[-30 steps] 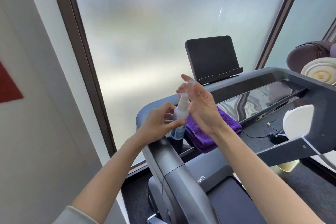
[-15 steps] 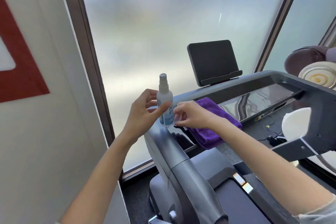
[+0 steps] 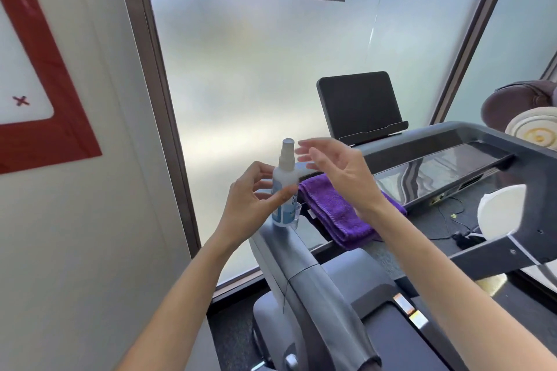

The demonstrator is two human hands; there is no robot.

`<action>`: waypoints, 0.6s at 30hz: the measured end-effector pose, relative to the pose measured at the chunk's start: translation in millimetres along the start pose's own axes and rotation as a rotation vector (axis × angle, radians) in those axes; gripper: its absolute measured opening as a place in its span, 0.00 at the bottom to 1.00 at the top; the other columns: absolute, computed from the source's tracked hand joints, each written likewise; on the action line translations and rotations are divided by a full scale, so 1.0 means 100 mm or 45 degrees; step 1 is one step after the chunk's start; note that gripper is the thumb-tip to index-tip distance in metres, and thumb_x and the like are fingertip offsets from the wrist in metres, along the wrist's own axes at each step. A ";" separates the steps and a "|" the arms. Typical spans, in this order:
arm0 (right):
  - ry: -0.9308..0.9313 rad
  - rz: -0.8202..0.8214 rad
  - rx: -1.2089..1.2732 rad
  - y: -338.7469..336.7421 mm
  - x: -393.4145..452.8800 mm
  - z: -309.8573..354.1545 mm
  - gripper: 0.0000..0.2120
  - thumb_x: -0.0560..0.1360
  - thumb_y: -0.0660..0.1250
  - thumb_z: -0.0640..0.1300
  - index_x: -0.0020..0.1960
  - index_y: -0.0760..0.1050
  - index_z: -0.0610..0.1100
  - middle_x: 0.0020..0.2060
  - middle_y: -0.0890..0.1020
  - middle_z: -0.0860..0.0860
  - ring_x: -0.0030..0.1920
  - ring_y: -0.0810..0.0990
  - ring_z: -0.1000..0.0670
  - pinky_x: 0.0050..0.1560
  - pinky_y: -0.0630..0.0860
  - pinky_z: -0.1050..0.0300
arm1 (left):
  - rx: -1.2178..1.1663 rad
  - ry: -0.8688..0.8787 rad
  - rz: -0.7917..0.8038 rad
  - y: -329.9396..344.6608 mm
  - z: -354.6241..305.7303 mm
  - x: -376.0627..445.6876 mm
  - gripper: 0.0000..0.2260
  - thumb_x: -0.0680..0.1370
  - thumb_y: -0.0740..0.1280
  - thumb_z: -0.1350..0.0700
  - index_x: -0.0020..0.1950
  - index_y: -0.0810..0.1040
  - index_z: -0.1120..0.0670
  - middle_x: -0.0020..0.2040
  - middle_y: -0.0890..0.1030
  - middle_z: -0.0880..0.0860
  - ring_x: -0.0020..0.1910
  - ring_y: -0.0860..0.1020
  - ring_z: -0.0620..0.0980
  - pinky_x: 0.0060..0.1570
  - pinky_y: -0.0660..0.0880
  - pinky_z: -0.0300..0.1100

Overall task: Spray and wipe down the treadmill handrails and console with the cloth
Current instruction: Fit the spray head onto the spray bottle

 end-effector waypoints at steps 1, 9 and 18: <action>-0.002 -0.027 0.152 0.00 -0.01 0.10 0.09 0.79 0.68 0.44 0.58 0.80 0.46 0.51 0.86 0.51 0.55 0.84 0.50 0.58 0.80 0.55 | 0.007 0.006 -0.003 0.03 -0.02 -0.01 0.13 0.70 0.75 0.52 0.48 0.75 0.53 0.47 0.83 0.49 0.44 0.81 0.43 0.43 0.79 0.38; 0.003 -0.226 0.332 -0.07 -0.17 0.27 0.11 0.68 0.75 0.47 0.49 0.83 0.44 0.46 0.87 0.44 0.48 0.87 0.44 0.49 0.83 0.54 | 0.097 0.037 -0.065 0.30 -0.13 -0.09 0.16 0.68 0.78 0.50 0.46 0.75 0.56 0.41 0.81 0.46 0.40 0.79 0.44 0.40 0.77 0.37; 0.082 -0.295 0.549 -0.31 -0.27 0.11 0.05 0.77 0.68 0.32 0.49 0.80 0.39 0.44 0.88 0.45 0.45 0.87 0.45 0.44 0.82 0.56 | 0.032 0.083 0.154 0.56 -0.20 -0.15 0.14 0.69 0.77 0.54 0.49 0.75 0.47 0.48 0.81 0.45 0.40 0.80 0.45 0.41 0.78 0.35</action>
Point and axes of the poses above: each hand's wrist, its own x-axis towards the middle knuckle, its own y-axis out of the palm, z = x × y, the point moved 6 cm from there along x, towards the middle knuckle
